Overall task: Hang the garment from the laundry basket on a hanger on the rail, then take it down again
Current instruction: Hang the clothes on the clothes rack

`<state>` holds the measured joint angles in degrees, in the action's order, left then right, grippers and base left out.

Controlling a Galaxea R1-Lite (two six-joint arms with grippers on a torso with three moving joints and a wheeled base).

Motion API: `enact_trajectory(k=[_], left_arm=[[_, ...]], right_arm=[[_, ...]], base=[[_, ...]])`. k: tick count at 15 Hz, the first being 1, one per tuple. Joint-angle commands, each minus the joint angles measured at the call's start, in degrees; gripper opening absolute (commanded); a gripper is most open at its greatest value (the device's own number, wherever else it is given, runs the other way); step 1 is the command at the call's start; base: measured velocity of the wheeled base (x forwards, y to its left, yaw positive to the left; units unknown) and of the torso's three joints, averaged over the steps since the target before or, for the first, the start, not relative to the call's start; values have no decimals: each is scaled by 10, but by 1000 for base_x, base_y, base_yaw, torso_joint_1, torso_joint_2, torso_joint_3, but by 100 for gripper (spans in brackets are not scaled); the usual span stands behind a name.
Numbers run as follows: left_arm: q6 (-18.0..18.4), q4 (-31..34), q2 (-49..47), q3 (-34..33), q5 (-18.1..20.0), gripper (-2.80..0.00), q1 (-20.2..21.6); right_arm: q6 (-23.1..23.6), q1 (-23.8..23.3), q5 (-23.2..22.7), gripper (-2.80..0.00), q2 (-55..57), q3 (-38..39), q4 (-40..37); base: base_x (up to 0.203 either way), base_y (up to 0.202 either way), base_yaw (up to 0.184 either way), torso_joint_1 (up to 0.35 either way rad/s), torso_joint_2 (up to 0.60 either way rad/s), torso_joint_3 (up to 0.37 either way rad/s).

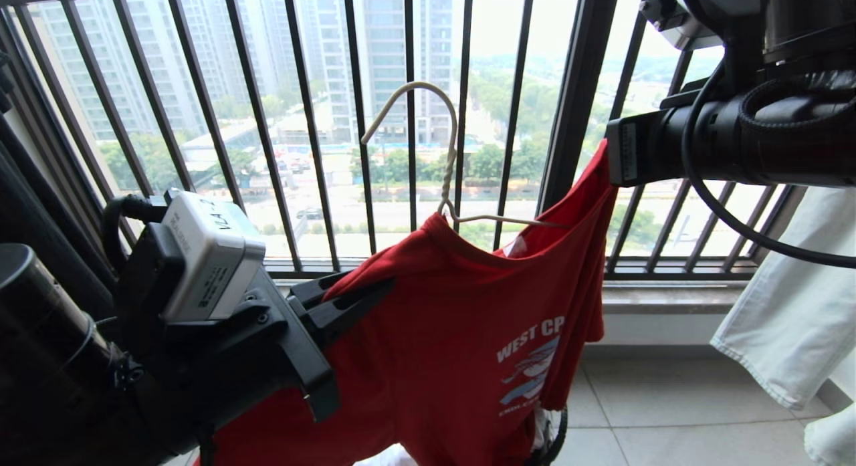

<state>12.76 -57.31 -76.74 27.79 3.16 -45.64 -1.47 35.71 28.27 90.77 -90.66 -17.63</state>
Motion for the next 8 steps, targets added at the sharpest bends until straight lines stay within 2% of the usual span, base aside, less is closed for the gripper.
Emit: enact_trajectory(k=[1,3,5,8], left_arm=[[0,-4,-16,0,-2,-280,-2],[0,-6,-26,1,-8,-280,-2],[3,-8,-41,3,-32,-280,1],[5,-10,-43,6,-37,-280,19]], right_arm=[[1,25,2,-280,-1,1,-1],[0,50,4,-280,-3,3,-1],[-9,79,9,-280,-5,4,-2],[-14,122,43,-280,-8,4,-2]], base=[[0,0,0,0,0,0],[0,0,0,0,0,0],[0,0,0,0,0,0],[0,0,0,0,0,0]])
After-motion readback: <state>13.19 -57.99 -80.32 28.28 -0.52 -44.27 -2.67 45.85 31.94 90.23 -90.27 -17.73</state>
